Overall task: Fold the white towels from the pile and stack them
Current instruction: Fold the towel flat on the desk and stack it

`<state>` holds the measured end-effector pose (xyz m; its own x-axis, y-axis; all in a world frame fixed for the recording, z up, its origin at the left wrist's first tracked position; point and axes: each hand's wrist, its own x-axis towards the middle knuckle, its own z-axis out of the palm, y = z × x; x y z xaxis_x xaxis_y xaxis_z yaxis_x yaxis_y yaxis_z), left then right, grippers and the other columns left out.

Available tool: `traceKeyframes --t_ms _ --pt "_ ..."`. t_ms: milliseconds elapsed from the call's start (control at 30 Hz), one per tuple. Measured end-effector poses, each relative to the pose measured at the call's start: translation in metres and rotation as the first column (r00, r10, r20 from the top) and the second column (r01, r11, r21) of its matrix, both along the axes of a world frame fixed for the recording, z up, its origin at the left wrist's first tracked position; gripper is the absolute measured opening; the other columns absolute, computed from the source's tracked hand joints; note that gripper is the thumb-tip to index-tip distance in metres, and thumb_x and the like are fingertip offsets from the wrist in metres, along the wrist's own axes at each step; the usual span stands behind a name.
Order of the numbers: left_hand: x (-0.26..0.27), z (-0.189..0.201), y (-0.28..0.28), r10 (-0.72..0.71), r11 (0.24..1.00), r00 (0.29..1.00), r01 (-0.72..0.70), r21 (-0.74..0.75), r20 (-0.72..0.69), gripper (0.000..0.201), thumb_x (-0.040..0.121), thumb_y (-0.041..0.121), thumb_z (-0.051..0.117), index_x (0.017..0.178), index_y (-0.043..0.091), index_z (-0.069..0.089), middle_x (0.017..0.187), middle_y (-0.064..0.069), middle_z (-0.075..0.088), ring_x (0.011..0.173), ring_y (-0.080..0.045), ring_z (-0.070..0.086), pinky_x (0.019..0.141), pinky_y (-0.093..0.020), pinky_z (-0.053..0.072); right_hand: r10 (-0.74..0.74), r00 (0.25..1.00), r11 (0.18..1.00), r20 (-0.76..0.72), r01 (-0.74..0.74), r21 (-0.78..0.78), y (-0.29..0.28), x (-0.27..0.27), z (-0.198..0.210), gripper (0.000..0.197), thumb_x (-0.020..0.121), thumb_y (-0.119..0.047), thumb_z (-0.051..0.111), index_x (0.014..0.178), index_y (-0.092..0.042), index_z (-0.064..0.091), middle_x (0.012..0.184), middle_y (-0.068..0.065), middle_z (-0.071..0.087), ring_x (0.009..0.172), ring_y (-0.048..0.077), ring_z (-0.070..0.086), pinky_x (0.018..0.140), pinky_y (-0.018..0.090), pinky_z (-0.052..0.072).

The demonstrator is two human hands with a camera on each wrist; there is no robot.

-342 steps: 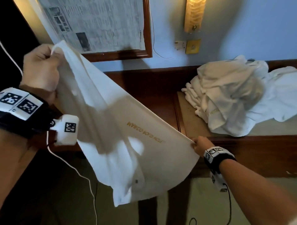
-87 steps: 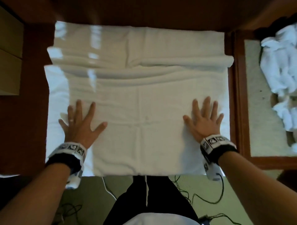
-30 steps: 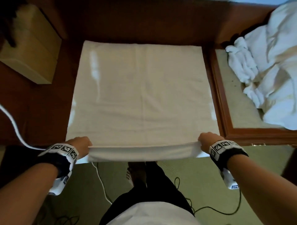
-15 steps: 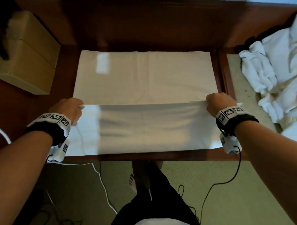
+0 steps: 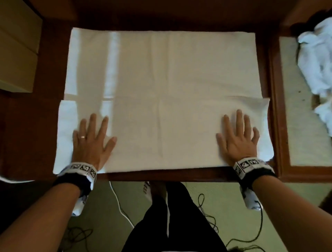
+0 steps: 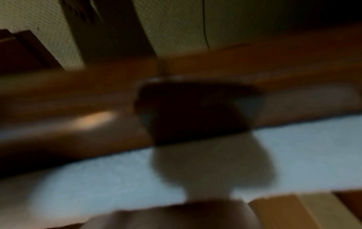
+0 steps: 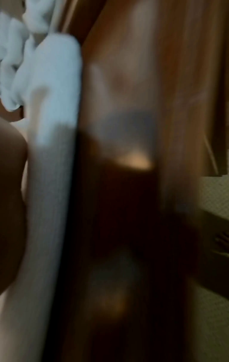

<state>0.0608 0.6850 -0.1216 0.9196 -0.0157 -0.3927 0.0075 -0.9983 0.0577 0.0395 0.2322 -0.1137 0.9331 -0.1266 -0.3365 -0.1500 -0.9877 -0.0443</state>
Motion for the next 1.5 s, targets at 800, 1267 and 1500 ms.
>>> traceKeyframes --t_ms 800,1267,1500 --pt "-0.035 -0.013 -0.051 -0.301 0.953 0.949 0.304 -0.015 0.098 0.083 0.087 0.072 0.031 0.157 0.027 0.029 0.168 -0.007 0.011 0.153 -0.036 0.012 0.115 -0.065 0.012 -0.107 0.994 0.994 -0.017 0.107 -0.021 -0.044 0.017 -0.005 0.07 0.094 -0.068 0.011 0.156 -0.038 0.001 0.166 -0.002 -0.009 0.152 0.018 -0.006 0.119 0.057 0.01" --pt "-0.002 -0.004 0.001 -0.447 0.894 0.893 0.445 0.052 0.055 0.07 0.095 0.072 0.006 0.157 0.042 -0.006 0.168 0.002 -0.005 0.153 -0.031 0.01 0.115 -0.064 0.022 0.255 0.966 0.966 -0.043 -0.252 0.061 0.061 0.014 -0.002 0.07 0.095 -0.069 0.016 0.156 -0.038 0.002 0.166 -0.002 -0.011 0.153 0.022 -0.004 0.119 0.051 0.012" --pt "0.025 0.026 0.04 -0.149 0.983 0.989 0.148 0.108 0.002 0.083 0.092 0.073 0.011 0.16 0.026 0.005 0.167 -0.012 0.0 0.152 -0.036 0.008 0.119 -0.059 0.019 0.14 0.972 0.99 -0.189 -0.137 0.031 0.049 0.021 0.022 0.07 0.097 -0.063 0.025 0.155 -0.037 -0.003 0.164 0.003 -0.017 0.152 0.031 -0.007 0.119 0.057 0.016"
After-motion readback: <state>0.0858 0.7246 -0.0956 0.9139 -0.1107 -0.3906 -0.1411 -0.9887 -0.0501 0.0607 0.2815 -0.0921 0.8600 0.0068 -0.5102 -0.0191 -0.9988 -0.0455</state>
